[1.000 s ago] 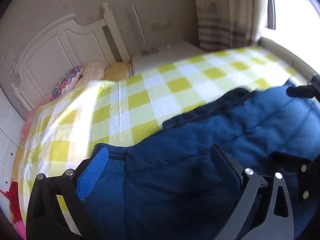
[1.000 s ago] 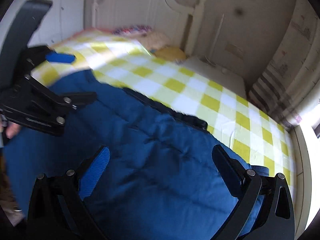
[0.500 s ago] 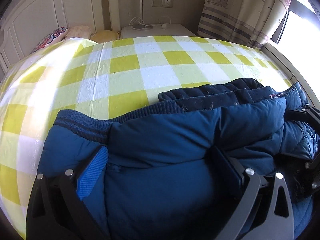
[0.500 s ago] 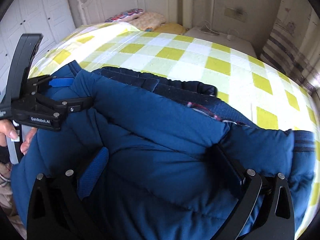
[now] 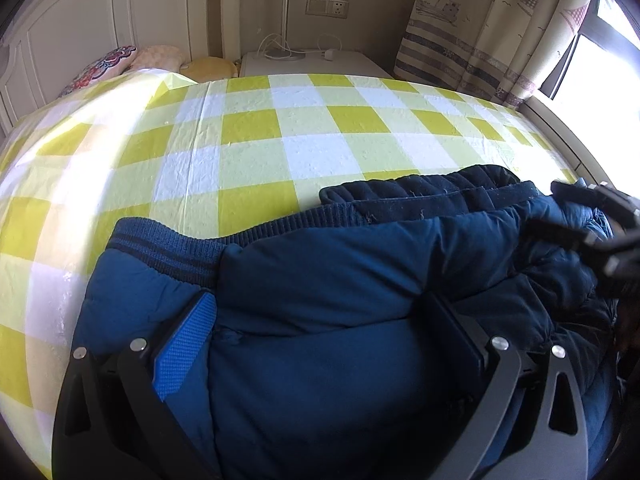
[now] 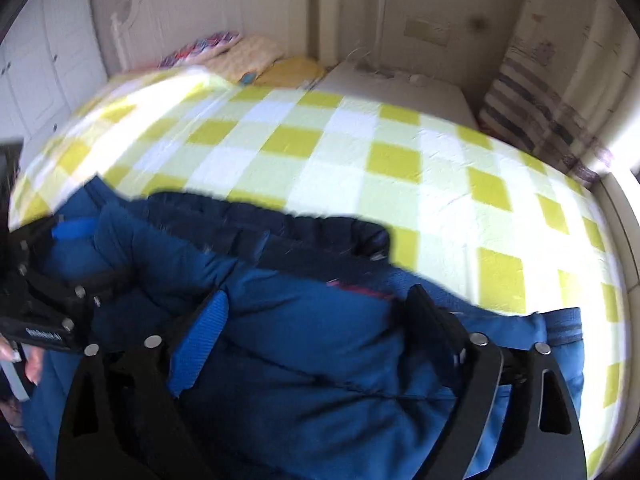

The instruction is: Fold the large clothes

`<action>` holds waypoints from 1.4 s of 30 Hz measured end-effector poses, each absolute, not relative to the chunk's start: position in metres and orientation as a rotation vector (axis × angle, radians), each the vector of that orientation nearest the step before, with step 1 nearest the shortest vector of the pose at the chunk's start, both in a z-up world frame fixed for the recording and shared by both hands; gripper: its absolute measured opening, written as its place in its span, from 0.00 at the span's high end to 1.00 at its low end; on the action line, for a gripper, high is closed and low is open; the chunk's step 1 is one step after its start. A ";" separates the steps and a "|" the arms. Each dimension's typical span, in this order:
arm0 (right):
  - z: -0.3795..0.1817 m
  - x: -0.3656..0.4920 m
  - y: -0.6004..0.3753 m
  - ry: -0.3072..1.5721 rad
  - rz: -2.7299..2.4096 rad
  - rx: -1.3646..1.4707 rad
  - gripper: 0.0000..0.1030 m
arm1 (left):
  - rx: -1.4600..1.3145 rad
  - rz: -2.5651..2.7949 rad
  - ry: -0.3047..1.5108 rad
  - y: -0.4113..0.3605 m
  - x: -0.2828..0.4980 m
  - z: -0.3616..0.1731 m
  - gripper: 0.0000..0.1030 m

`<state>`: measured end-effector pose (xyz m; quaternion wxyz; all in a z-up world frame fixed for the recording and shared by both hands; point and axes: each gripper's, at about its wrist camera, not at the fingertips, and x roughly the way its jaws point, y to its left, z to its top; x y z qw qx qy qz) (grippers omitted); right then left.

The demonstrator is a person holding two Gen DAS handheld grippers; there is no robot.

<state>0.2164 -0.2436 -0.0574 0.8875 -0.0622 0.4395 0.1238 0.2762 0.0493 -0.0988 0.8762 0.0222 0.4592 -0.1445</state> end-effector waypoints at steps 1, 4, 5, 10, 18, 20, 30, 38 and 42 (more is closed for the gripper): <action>-0.051 0.217 -0.257 0.892 0.231 -0.097 0.19 | 0.045 -0.302 0.958 0.049 0.276 -0.099 0.02; -0.053 0.223 -0.301 0.891 0.089 -0.081 0.19 | 0.040 -0.305 0.958 0.050 0.276 -0.099 0.02; -0.064 0.228 -0.311 0.920 0.035 -0.117 0.17 | 0.037 -0.307 0.957 0.050 0.276 -0.099 0.02; -0.091 0.242 -0.360 0.993 0.145 0.156 0.15 | 0.043 -0.305 0.969 0.048 0.277 -0.098 0.02; -0.092 0.237 -0.368 0.949 0.174 0.222 0.15 | -0.025 -0.358 0.862 -0.004 0.258 -0.040 0.03; -0.092 0.235 -0.367 0.943 0.176 0.230 0.15 | 0.097 -0.358 0.857 -0.040 0.261 -0.052 0.02; -0.093 0.232 -0.373 0.930 0.186 0.267 0.15 | 0.200 -0.289 0.882 -0.026 0.281 -0.073 0.02; -0.094 0.231 -0.369 0.935 0.180 0.258 0.13 | -0.202 -0.266 0.980 0.108 0.308 -0.092 0.03; -0.094 0.233 -0.368 0.945 0.178 0.246 0.12 | -0.084 -0.214 0.965 0.089 0.307 -0.094 0.02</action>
